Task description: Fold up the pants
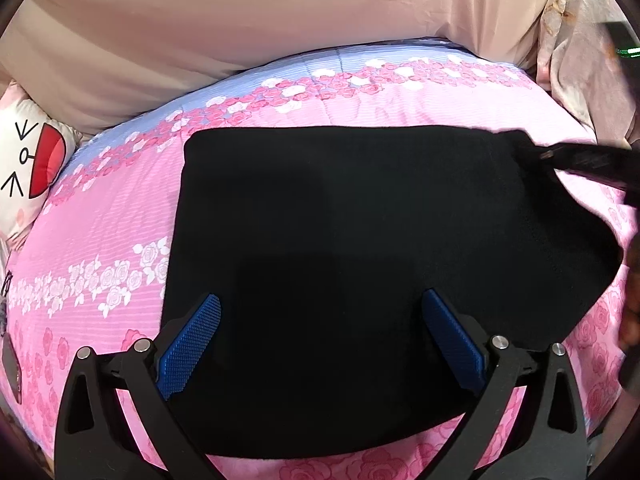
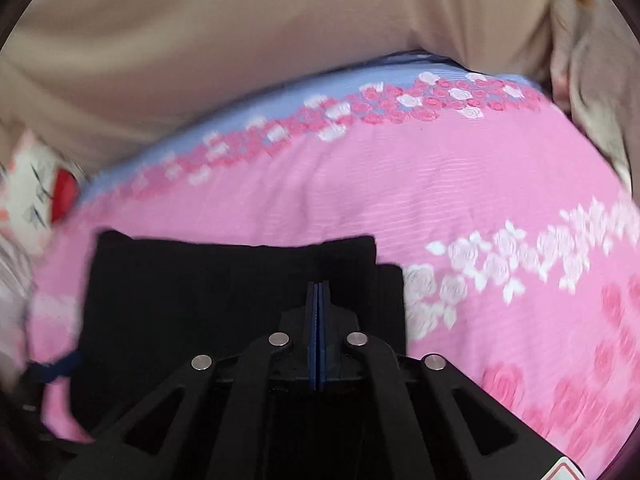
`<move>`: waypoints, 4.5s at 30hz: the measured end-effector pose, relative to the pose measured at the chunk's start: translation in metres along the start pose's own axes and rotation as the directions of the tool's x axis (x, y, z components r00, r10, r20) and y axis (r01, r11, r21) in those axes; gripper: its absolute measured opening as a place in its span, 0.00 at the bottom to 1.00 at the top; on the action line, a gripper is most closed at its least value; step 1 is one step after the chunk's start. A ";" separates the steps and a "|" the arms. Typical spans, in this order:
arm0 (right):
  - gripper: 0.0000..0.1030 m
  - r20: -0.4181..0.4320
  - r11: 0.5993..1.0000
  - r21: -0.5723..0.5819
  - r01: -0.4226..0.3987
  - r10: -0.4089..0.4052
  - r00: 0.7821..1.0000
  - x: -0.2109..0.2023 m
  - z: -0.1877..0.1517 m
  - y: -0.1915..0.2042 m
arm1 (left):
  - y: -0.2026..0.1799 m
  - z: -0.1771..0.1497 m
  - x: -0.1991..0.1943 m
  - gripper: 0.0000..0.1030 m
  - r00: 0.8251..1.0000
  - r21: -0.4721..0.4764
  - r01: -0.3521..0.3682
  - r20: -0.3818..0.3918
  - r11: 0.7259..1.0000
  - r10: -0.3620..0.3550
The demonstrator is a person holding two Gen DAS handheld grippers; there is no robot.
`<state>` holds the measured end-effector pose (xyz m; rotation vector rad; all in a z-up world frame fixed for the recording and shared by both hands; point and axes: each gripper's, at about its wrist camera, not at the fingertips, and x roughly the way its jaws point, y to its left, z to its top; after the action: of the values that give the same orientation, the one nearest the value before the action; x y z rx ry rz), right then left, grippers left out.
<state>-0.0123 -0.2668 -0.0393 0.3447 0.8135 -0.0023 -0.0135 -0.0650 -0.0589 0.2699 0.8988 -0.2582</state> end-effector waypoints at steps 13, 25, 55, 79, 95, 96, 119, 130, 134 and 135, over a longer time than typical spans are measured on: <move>0.13 -0.015 0.998 -0.057 -0.014 0.013 1.000 -0.056 -0.050 0.005 | 0.003 -0.003 -0.006 0.95 1.000 -0.017 0.016 -0.007 1.000 -0.016; 0.21 -0.039 0.966 -0.187 -0.180 0.175 0.984 -0.030 0.003 0.089 | 0.090 -0.011 -0.028 0.95 0.999 -0.206 -0.034 -0.001 0.978 0.035; 0.17 0.034 0.996 0.051 0.079 -0.080 0.996 -0.046 0.001 -0.020 | 0.080 -0.005 -0.015 0.95 1.000 -0.144 0.002 -0.019 0.990 -0.005; 0.23 -0.033 1.000 0.001 0.000 0.000 0.999 -0.052 -0.072 -0.027 | 0.020 0.002 -0.001 0.96 0.995 -0.063 -0.094 -0.051 0.994 0.091; 0.72 -0.082 0.980 0.177 -0.086 0.102 0.991 -0.025 -0.080 -0.042 | 0.118 -0.032 0.017 0.95 0.961 -0.461 0.209 -0.066 0.862 -0.268; 0.64 -0.081 0.980 0.177 -0.094 0.109 0.991 -0.025 -0.079 -0.040 | 0.116 -0.030 0.019 0.95 0.960 -0.441 0.226 -0.048 0.869 -0.274; 0.54 0.026 0.990 0.122 -0.070 0.067 0.997 -0.090 -0.083 -0.006 | 0.139 -0.053 -0.052 0.44 0.972 -0.351 0.206 -0.031 0.913 -0.231; 0.04 -0.035 0.963 -0.267 0.029 -0.040 0.999 0.020 -0.020 0.100 | 0.089 0.003 -0.054 0.83 0.992 -0.172 -0.026 0.116 0.985 0.047; 0.00 -0.063 0.999 -0.026 0.038 -0.040 0.997 0.031 -0.013 0.037 | 0.086 -0.006 -0.030 0.83 0.997 -0.163 -0.053 0.044 0.985 0.061; 0.01 -0.039 1.000 -0.014 0.019 -0.020 0.999 0.018 -0.012 0.036 | 0.089 -0.009 -0.028 0.83 0.998 -0.173 -0.048 0.040 0.984 0.055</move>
<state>-0.0038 -0.2270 -0.0485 0.3246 0.8557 -0.0080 -0.0078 0.0240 -0.0308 0.1270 0.8633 -0.1371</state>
